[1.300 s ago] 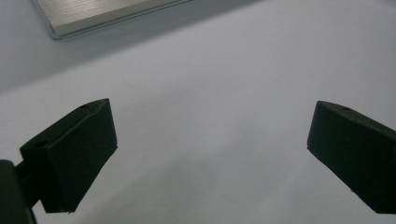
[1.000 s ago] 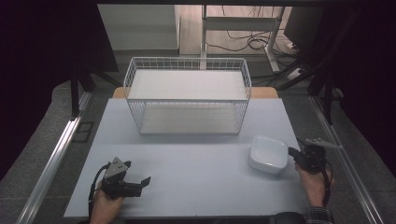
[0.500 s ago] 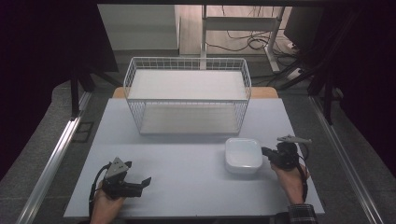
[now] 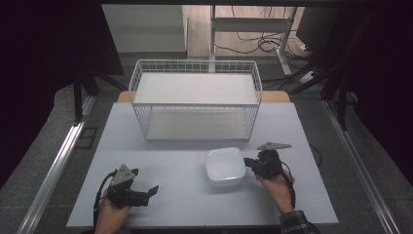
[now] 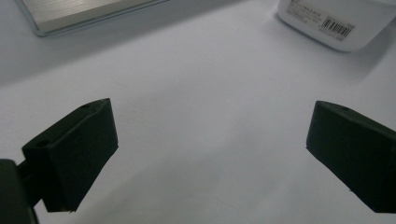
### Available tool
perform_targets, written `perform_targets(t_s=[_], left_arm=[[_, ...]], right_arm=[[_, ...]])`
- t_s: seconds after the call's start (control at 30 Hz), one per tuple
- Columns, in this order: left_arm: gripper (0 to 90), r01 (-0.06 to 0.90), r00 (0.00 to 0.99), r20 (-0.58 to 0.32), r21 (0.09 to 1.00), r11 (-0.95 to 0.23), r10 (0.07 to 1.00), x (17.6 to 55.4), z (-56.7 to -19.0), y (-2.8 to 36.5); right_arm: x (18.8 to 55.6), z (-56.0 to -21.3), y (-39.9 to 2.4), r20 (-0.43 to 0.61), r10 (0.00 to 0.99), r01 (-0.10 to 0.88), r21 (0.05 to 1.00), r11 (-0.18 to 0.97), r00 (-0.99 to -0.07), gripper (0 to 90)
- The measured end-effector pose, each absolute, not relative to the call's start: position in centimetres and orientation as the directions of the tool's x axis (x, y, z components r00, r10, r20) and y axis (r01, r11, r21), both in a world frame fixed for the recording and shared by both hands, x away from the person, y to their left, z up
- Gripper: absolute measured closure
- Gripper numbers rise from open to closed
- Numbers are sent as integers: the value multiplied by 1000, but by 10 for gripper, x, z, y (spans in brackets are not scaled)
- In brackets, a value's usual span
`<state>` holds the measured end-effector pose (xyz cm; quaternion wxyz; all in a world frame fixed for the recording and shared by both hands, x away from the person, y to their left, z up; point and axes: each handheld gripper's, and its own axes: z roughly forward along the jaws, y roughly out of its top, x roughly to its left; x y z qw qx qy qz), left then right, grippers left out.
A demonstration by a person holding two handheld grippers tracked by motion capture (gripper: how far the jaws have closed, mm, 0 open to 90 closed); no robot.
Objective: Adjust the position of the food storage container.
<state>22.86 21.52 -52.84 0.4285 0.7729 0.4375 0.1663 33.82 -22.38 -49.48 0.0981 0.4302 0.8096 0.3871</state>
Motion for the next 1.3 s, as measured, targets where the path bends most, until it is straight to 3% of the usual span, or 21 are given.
perform_targets(t_s=[0.33,0.63,0.73,0.77,0.8,0.83,0.87,1.0,1.03,1.07,1.1,1.13,1.17,1.3], left_arm=[[17,534,570,-115,804,-261,813,228,-528,215],[25,541,592,-124,793,-279,797,229,-529,212],[30,541,604,-124,789,-291,787,229,-530,210],[31,542,608,-125,787,-294,784,229,-530,209],[31,542,610,-125,786,-297,782,229,-530,209],[31,542,614,-126,784,-301,779,229,-530,208],[32,542,614,-126,784,-301,779,229,-530,208],[33,547,618,-134,781,-301,775,229,-530,208],[33,549,618,-140,781,-297,774,229,-530,209],[33,549,618,-140,781,-297,774,229,-530,209],[32,550,618,-143,781,-295,773,229,-530,209],[32,550,617,-143,781,-294,773,229,-530,209],[32,550,617,-144,782,-294,773,229,-530,209],[32,547,619,-138,782,-298,773,229,-531,209]], right_arm=[[319,-501,-177,189,679,584,696,417,-710,896],[313,-501,-174,129,671,544,703,457,-730,861],[310,-496,-182,98,676,517,726,453,-730,776],[307,-493,-186,59,674,484,743,463,-736,701],[307,-493,-186,59,674,484,743,463,-736,701],[303,-492,-189,28,670,457,752,474,-741,623],[303,-492,-189,28,670,457,752,474,-741,623],[299,-489,-198,21,657,443,755,484,-754,448],[297,-489,-203,8,651,433,753,495,-759,364],[297,-489,-203,8,651,433,753,495,-759,364],[295,-489,-209,-7,643,420,752,507,-765,262],[295,-489,-209,-7,643,420,752,507,-765,262],[293,-490,-213,-21,647,410,758,507,-762,176],[295,-493,-217,-9,649,419,757,501,-761,107]])
